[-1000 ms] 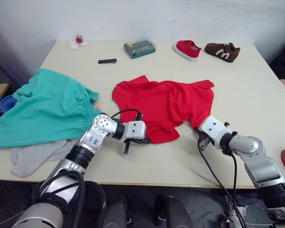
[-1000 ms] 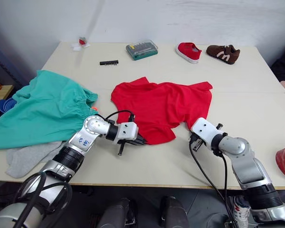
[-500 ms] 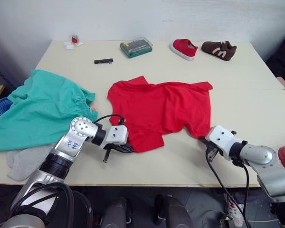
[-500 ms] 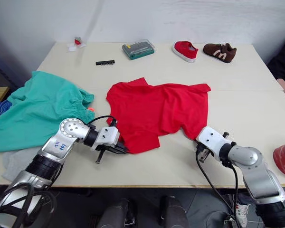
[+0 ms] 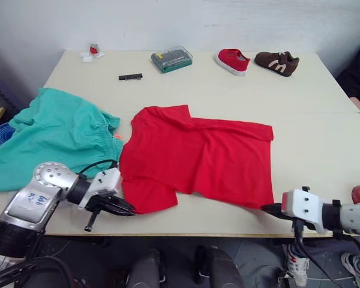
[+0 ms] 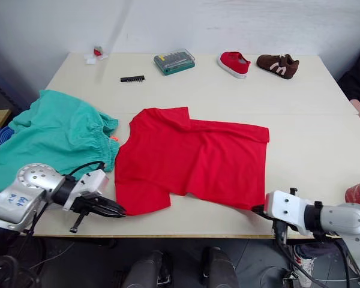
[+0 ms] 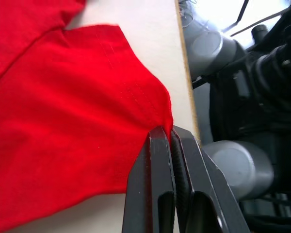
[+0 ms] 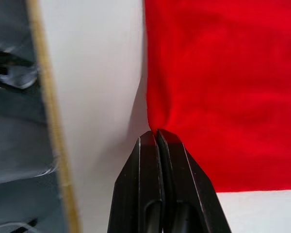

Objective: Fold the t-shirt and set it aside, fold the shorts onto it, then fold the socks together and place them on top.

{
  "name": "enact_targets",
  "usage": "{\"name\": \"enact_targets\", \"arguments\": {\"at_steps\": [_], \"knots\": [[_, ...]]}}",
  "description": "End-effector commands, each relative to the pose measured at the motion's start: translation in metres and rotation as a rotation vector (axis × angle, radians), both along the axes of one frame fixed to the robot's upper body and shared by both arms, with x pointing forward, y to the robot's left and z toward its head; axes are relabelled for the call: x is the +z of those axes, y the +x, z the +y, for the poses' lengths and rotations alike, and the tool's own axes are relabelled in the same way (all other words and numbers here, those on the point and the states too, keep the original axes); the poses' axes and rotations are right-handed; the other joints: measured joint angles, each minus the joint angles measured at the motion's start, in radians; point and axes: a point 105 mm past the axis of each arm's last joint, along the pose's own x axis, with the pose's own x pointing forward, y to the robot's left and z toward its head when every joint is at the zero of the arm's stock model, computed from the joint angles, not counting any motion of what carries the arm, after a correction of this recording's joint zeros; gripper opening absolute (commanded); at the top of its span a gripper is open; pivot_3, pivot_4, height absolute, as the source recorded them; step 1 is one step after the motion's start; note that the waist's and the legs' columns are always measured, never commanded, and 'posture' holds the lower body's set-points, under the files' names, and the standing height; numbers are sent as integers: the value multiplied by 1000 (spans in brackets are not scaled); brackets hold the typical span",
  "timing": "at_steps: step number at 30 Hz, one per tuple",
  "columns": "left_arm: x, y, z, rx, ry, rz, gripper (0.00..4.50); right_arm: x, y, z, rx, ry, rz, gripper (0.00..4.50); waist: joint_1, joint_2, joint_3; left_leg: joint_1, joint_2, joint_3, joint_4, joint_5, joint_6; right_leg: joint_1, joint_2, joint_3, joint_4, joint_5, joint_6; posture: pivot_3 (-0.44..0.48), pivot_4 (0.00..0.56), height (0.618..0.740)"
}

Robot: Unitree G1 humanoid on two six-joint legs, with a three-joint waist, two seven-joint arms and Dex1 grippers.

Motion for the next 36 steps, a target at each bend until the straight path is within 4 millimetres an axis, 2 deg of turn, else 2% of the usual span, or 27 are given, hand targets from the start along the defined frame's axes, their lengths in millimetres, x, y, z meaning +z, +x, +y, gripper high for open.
{"name": "enact_targets", "arguments": {"at_steps": [1, 5, 11, 16, 20, 22, 25, 27, 30, 32, 36], "knots": [[14, -16, 4, -30, -34, 40, 0, 11, -8, 0, 48, 3, 1, 23, 0, 0, 0, 0, 0, 0, 0, 0, 0, 0, 0, 0, 0, 0, 0, 0, 150, 740], [21, -33, 8, -63, -45, 111, 0, 12, -18, -2, 68, 7, 55, 23, -1, 0, 0, 0, 0, 0, 0, -1, 0, 0, 0, 0, 0, -1, -1, 0, 150, 740], [29, -33, -5, -79, -104, 124, 0, 20, -22, -10, 41, 40, 100, 23, 3, 1, 0, 0, 0, -1, -1, -4, -4, 0, -1, 0, 0, -1, -2, 0, 150, 740], [35, -52, -11, -167, -108, 186, 0, 24, -23, -19, -19, 76, 145, 23, 2, 1, 0, 0, 0, 0, -1, -1, -2, 0, -1, 0, 0, -1, -2, 0, 150, 740], [50, -46, -8, -135, -143, 226, 0, 32, -35, -18, -17, 144, 246, 23, 3, 2, 1, 1, 0, -1, -1, -1, -2, -1, -1, 0, 0, -2, -3, 0, 150, 740], [56, -33, -6, -111, -159, 198, 0, 43, -33, -15, -27, 212, 256, 23, 7, 2, 1, 1, 0, -1, -1, -2, 0, 0, -1, 0, 1, -2, -3, 0, 150, 740], [61, 3, -7, -31, -187, 152, 0, 51, -27, -12, -70, 325, 318, 23, 17, 2, 1, 2, -1, -1, 0, -2, 0, 1, -1, 0, 0, -2, -3, 0, 150, 740], [60, 28, -11, 4, -180, 111, 0, 49, -24, -14, -102, 353, 368, 23, 26, 2, 1, 1, -1, -1, 0, -1, 0, 1, -1, 0, 0, -1, -3, 0, 150, 740], [43, 67, -16, 67, -115, 36, 0, 37, -9, -13, -196, 444, 427, 23, 26, 1, 0, 0, -1, 0, 1, 0, 3, 0, -1, -1, 0, -1, -2, 0, 150, 740], [39, 82, -21, 72, -102, 11, 0, 30, -3, -13, -237, 481, 458, 23, 25, 0, 0, -1, -1, 0, 2, 1, 1, 0, -1, -1, 1, 0, -1, 0, 150, 740], [36, 96, -27, 61, -95, -28, 0, 28, 6, -19, -316, 559, 480, 23, 18, 0, 1, -3, -2, 2, 2, 0, 1, -2, -1, -1, 1, 0, -1, 0, 150, 740]]}}
